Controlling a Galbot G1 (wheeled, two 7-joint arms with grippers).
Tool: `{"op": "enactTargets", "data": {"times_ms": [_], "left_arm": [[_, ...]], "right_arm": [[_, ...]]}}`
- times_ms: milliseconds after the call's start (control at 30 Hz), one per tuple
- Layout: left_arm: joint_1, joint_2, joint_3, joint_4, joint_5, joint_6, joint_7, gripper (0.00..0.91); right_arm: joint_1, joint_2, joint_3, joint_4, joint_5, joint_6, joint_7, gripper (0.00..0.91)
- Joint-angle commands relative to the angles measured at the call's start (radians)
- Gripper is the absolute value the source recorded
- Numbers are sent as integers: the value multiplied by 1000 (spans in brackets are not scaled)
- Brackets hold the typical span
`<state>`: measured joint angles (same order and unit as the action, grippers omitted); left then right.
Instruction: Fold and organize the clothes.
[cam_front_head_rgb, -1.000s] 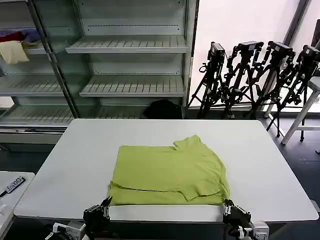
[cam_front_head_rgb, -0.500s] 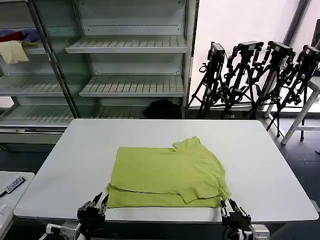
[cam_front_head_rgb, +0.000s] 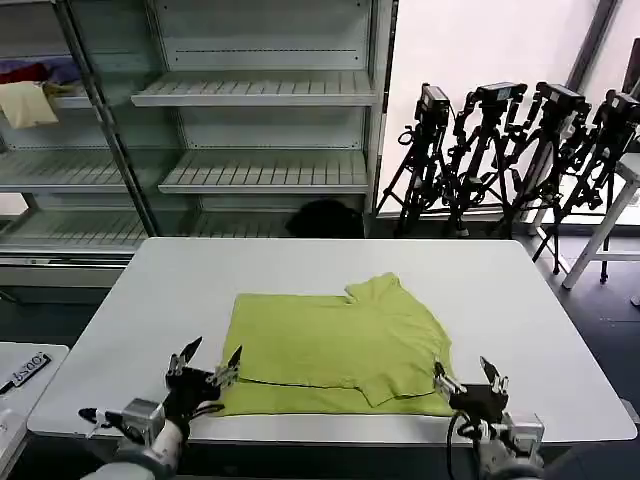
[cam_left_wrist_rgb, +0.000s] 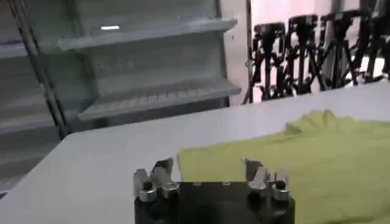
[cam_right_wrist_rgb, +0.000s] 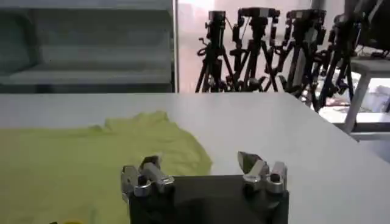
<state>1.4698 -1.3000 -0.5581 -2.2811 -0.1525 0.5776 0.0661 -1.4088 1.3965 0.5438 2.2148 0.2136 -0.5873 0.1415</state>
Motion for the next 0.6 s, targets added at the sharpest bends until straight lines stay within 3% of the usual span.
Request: {"op": "enactTargets", "data": {"times_ms": [33, 367, 600], "left_arm": [[-350, 24, 40, 290, -117, 1, -1, 907], [-564, 133, 113, 564, -191, 4, 2, 907], [-635, 136, 169, 683, -190, 5, 22, 907]], "right_arm": [[413, -24, -79, -357, 37, -1, 1, 907], [637, 4, -174, -639, 52, -3, -15, 907], [677, 28, -178, -747, 49, -1, -15, 907]]}}
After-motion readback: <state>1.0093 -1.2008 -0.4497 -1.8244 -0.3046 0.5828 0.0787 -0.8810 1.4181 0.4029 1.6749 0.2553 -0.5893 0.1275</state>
